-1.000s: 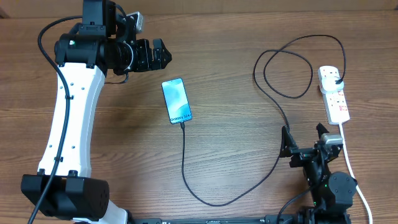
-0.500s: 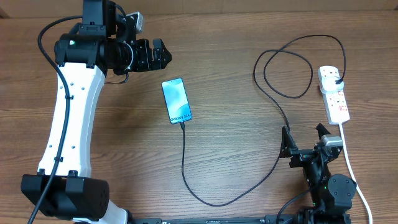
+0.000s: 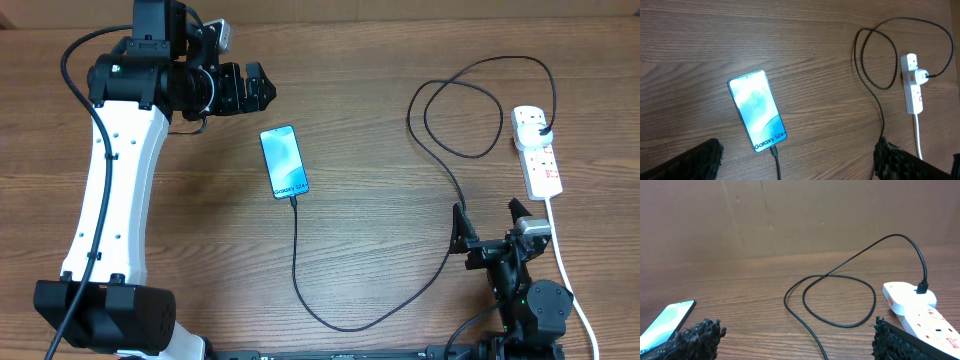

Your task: Plug charger to phone and switch on socket

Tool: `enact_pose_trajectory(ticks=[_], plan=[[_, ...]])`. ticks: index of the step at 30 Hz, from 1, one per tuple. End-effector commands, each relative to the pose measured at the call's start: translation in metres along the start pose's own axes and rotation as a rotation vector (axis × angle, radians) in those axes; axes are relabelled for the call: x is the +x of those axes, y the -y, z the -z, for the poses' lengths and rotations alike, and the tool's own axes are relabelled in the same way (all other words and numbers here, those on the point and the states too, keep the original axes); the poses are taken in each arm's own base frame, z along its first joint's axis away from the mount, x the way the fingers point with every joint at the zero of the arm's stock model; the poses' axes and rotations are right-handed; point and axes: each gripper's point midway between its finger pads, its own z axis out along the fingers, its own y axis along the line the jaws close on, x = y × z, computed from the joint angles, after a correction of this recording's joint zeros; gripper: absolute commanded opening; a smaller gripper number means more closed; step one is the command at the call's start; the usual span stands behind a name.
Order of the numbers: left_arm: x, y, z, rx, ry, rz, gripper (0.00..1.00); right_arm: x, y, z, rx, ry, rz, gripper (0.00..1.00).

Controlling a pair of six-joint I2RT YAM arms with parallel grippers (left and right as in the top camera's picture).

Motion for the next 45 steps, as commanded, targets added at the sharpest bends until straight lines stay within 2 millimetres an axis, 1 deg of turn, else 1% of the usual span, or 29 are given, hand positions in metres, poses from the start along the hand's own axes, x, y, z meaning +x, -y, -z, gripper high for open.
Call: enact_pose_trajectory(ticks=[1,2,5,7,10,12,15,16,20,24,25,27,28,34,40,44,45], plan=[[-0.005,0.006,0.009,0.007,0.029,-0.042,1.00,-0.001,-0.002,0.000,-0.011,0.011,0.003,1.00],[-0.005,0.004,0.009,-0.004,0.032,-0.048,1.00,-0.001,-0.002,0.000,-0.011,0.011,0.004,1.00],[-0.009,-0.011,0.010,-0.094,0.049,-0.048,0.99,-0.001,-0.002,0.000,-0.011,0.011,0.003,1.00],[-0.009,-0.014,0.011,-0.114,0.053,-0.048,1.00,-0.001,-0.002,0.000,-0.011,0.011,0.004,1.00],[-0.020,-0.019,0.024,-0.172,0.121,-0.076,1.00,-0.001,-0.002,0.000,-0.011,0.011,0.004,1.00],[-0.029,-0.018,0.035,-0.199,0.178,-0.112,0.99,-0.001,-0.002,0.000,-0.011,0.011,0.004,1.00],[-0.041,-0.008,0.055,-0.203,0.261,-0.210,1.00,-0.001,-0.002,0.000,-0.011,0.011,0.004,1.00],[-0.046,-0.001,0.068,-0.202,0.309,-0.268,0.99,-0.001,-0.002,0.000,-0.011,0.011,0.004,1.00],[-0.048,0.010,0.100,-0.214,0.407,-0.356,1.00,-0.001,-0.002,0.000,-0.011,0.011,0.004,1.00],[-0.045,0.011,0.128,-0.239,0.510,-0.378,1.00,-0.001,-0.002,0.000,-0.011,0.011,0.003,1.00],[-0.043,0.011,0.134,-0.241,0.544,-0.382,1.00,-0.001,-0.002,0.000,-0.011,0.011,0.004,1.00],[-0.037,0.008,0.139,-0.244,0.581,-0.386,1.00,-0.001,-0.002,0.000,-0.011,0.011,0.003,1.00],[-0.031,0.005,0.141,-0.248,0.603,-0.388,0.99,-0.001,-0.002,0.000,-0.011,0.011,0.004,1.00],[0.005,-0.015,0.143,-0.272,0.685,-0.383,1.00,-0.001,-0.002,0.000,-0.011,0.011,0.004,1.00],[0.050,-0.039,0.134,-0.294,0.777,-0.386,1.00,-0.001,-0.002,0.000,-0.011,0.011,0.004,1.00],[0.081,-0.053,0.123,-0.305,0.835,-0.394,0.99,-0.001,-0.002,0.000,-0.011,0.011,0.004,1.00],[0.091,-0.057,0.119,-0.308,0.854,-0.397,0.99,-0.001,-0.002,0.000,-0.011,0.011,0.004,1.00]])
